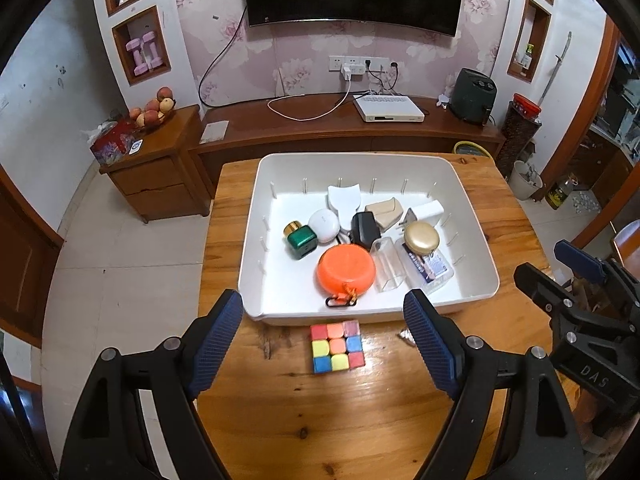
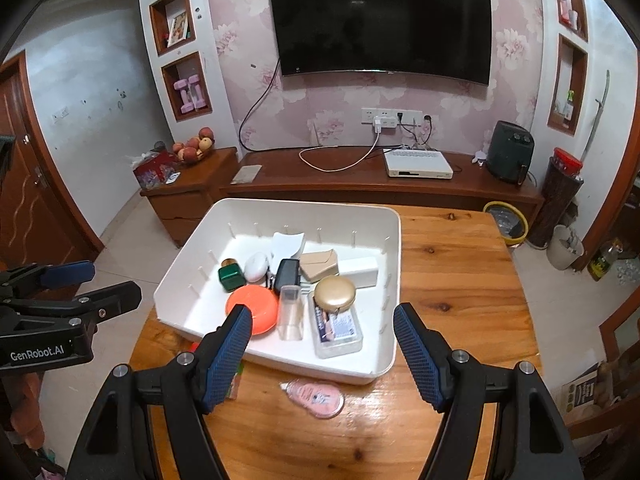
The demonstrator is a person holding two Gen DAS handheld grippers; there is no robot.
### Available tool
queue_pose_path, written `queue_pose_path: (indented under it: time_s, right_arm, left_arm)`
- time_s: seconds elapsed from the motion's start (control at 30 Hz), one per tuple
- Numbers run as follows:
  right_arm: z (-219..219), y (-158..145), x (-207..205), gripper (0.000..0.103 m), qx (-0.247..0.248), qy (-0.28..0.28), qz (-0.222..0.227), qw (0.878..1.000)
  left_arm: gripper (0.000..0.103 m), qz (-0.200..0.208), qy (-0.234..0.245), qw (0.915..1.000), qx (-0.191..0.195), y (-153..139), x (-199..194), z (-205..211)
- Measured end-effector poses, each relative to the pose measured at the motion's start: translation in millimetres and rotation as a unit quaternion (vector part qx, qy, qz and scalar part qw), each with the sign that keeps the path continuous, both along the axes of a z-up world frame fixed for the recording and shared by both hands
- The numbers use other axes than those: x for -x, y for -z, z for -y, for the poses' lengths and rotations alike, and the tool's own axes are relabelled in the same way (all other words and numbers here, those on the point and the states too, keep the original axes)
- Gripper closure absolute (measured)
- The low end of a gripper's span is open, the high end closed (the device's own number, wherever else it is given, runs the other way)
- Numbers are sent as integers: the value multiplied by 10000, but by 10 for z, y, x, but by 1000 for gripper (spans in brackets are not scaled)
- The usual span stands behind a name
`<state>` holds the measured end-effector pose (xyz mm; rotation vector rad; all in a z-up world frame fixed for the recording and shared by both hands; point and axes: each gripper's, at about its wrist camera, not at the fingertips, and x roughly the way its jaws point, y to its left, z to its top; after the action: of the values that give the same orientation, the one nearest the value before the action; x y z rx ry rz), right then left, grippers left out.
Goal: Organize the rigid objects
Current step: 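Withdraw both tools from the bin back over the table, then grasp the Rubik's cube with the left tool while the right tool grasps the pink tape dispenser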
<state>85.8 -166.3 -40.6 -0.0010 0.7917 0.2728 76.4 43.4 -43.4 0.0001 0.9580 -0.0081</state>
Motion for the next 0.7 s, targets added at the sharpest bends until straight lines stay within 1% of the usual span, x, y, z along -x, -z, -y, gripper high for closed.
queue_pose_path:
  time_s: [0.27,0.5,0.63,0.7]
  right_arm:
    - [10,206,140,29,-151,-44,-143,9998]
    - [-125,480,194,29,-114,-225,-399,9989]
    - [-231,709,252,29,1,-329,-564,9979]
    - [-251,825,288,29,83,-353,-592,9976]
  left_arm:
    - [18,-165,-166,9997,72,252,162,-207]
    - [18,-590,-297,9973,321,623,233,-451]
    - [18,-868,-281,9946,491,852,262,-449]
    - [18,-941,-262,9939,508,950,277,-418]
